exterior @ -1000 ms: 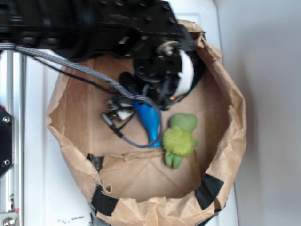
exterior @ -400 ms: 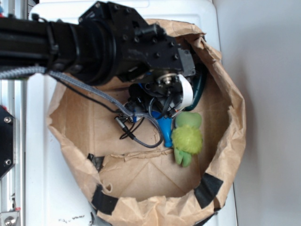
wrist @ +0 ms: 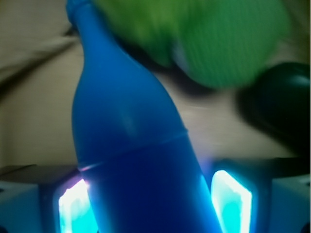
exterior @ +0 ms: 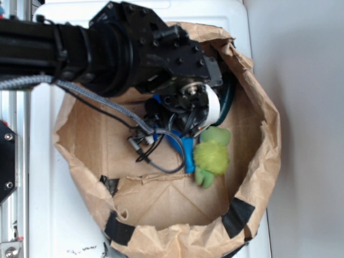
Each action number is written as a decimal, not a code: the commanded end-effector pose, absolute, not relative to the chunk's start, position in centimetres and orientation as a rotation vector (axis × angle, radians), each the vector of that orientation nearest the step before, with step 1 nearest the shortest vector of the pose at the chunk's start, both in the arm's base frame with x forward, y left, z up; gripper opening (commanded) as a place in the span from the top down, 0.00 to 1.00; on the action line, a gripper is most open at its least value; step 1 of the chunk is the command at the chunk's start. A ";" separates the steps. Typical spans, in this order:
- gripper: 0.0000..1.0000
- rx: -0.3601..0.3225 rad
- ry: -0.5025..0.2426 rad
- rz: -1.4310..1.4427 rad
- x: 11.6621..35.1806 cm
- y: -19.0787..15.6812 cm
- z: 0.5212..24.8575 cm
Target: Grab the blue bottle.
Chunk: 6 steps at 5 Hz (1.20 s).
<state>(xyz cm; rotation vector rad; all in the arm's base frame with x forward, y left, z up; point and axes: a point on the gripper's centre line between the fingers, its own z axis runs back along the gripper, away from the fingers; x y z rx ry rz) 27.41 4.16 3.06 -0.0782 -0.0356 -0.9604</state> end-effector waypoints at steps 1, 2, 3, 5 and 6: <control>1.00 -0.191 -0.042 -0.733 26.6 4.9 12.1; 1.00 -0.180 -0.051 -0.581 25.8 5.4 13.8; 1.00 -0.137 -0.052 -0.346 25.4 5.1 15.4; 1.00 -0.094 -0.038 -0.148 25.7 4.9 16.1; 1.00 -0.070 -0.025 -0.162 26.0 4.8 15.7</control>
